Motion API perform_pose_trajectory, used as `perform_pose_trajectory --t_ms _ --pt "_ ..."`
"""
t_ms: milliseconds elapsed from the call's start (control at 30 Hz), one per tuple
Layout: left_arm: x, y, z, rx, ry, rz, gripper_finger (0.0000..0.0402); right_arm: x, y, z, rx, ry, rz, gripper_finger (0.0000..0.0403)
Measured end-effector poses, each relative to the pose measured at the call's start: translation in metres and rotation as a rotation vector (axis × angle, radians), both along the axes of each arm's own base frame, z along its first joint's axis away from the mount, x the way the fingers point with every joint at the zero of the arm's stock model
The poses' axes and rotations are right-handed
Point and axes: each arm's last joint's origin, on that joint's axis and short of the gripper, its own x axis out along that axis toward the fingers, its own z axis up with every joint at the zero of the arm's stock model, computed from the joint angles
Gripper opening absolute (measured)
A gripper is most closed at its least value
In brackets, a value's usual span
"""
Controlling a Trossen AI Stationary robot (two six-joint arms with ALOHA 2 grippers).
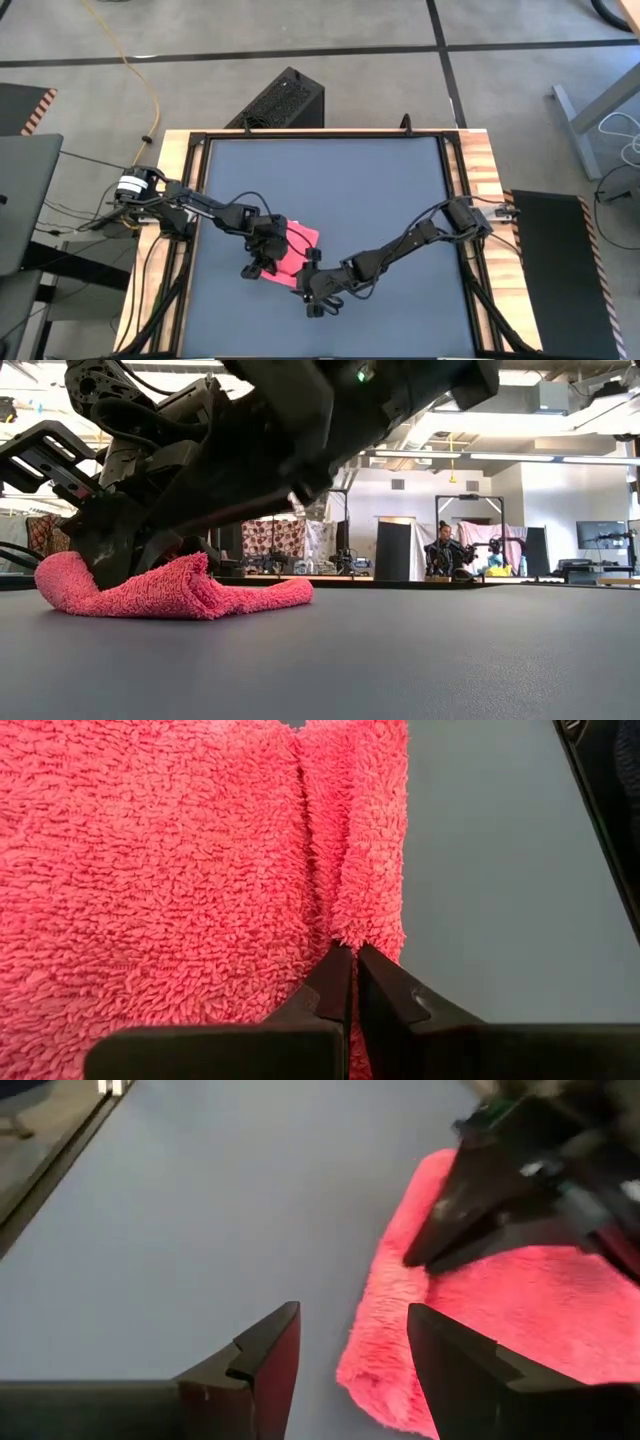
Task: Roll towel
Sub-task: Roll the red microfiber cloth
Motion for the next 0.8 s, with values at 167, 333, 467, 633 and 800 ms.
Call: perform_pose_trajectory --t_ms 167,333,467,633,800 --pt "0.000 0.000 0.000 -0.003 0.003 0.001 0.0000 0.003 0.001 -0.004 -0.037 0.015 0.026 0.0210" --pt "0.000 0.000 0.000 -0.007 0.004 -0.001 0.0000 0.004 0.001 -0.012 -0.081 0.045 0.057 0.0210" --pt "0.000 0.000 0.000 -0.014 0.005 -0.004 0.0000 0.008 0.005 -0.026 -0.096 0.090 0.075 0.0210" --pt "-0.001 -0.001 0.000 -0.024 0.015 -0.003 0.0000 0.015 0.008 -0.035 -0.110 0.127 0.048 0.0209" --pt "-0.001 -0.001 0.000 -0.045 0.026 -0.013 0.0000 0.013 0.005 -0.038 -0.070 0.167 -0.030 0.0194"
